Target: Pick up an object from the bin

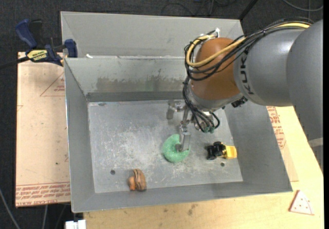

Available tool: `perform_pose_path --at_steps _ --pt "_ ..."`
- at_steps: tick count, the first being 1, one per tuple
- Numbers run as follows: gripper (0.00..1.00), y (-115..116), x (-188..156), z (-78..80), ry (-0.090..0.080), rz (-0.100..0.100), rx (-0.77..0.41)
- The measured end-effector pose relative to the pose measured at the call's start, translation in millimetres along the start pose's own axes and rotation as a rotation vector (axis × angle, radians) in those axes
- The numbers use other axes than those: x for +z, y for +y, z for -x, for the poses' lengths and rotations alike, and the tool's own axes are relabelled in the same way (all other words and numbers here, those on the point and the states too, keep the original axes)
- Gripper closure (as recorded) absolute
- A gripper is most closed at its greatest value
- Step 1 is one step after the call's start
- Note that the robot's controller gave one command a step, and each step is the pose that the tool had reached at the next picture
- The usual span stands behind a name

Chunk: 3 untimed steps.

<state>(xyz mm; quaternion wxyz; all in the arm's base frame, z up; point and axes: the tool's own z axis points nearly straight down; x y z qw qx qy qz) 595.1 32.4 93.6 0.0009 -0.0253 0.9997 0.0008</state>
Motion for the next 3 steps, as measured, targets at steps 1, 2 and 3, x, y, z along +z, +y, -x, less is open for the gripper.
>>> perform_pose_path --at_steps 1,2,3 --pt "1.0 -45.3 18.9 8.7 -0.005 0.002 -0.197" --pt "1.0 -45.3 18.9 8.8 -0.005 0.002 -0.197" --pt "1.0 -59.5 -112.5 -11.9 -0.002 -0.001 -0.185"
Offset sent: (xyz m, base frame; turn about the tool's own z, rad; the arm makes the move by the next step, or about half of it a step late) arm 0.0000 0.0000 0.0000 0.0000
